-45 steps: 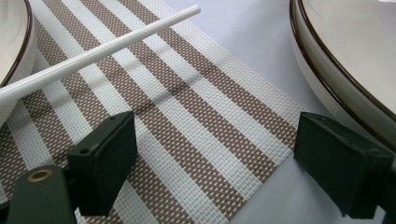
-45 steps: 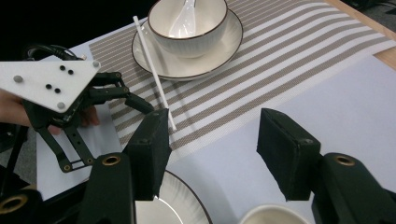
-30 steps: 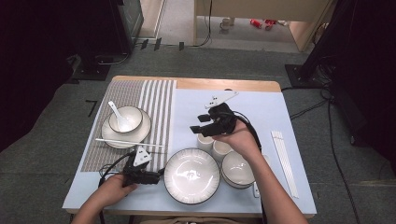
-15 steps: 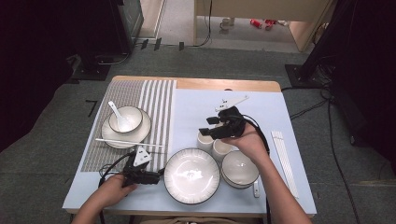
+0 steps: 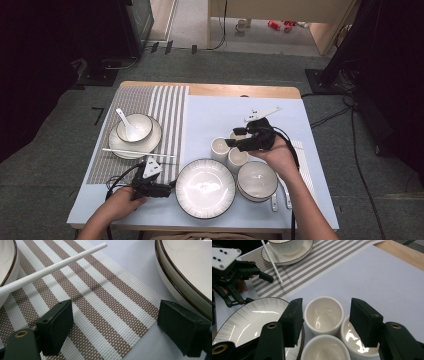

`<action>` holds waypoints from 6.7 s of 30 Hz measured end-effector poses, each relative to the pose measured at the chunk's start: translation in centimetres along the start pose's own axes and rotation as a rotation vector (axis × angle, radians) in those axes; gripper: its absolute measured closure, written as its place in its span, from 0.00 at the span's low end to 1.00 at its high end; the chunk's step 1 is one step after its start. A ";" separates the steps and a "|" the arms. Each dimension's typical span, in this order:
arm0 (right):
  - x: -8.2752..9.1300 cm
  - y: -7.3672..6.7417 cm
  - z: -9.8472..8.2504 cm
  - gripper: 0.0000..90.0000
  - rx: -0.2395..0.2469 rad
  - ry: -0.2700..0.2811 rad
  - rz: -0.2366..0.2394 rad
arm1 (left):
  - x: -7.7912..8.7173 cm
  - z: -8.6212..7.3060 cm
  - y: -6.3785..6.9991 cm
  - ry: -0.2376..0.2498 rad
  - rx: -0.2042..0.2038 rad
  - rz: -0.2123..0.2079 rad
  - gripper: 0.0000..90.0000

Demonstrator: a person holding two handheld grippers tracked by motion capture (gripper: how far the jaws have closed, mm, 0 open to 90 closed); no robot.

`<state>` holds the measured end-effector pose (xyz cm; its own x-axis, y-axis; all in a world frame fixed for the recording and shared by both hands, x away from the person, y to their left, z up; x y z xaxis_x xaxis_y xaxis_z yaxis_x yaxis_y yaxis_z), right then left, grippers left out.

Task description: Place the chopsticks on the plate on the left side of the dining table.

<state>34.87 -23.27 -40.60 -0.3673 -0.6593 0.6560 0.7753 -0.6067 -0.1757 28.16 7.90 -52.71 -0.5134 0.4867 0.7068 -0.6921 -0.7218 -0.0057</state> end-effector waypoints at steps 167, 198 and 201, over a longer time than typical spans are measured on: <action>9.4 9.8 -21.6 0.88 -0.455 0.087 -0.600 | 0.0 0.0 0.0 0.000 0.002 -0.001 0.15; 9.6 10.1 -22.1 0.93 -0.494 0.057 -0.602 | 0.0 0.0 0.0 0.001 0.001 0.000 0.15; 9.5 10.3 -21.9 0.93 -0.486 0.055 -0.606 | 0.0 0.0 0.0 0.001 0.001 0.000 0.15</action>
<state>28.11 -45.49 -52.28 -0.6897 -0.1637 0.7054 0.1235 -0.9864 -0.1082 28.15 7.89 -52.72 -0.5139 0.4870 0.7062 -0.6914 -0.7224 -0.0050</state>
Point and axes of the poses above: each handheld gripper's, and its own axes: x roughly backward along the jaws, z roughly out of its top, y roughly to its right, the point moved 4 cm from there along -x, roughly forward along the jaws, and after that the axes turned 2 degrees about -y, right-handed, at the moved point
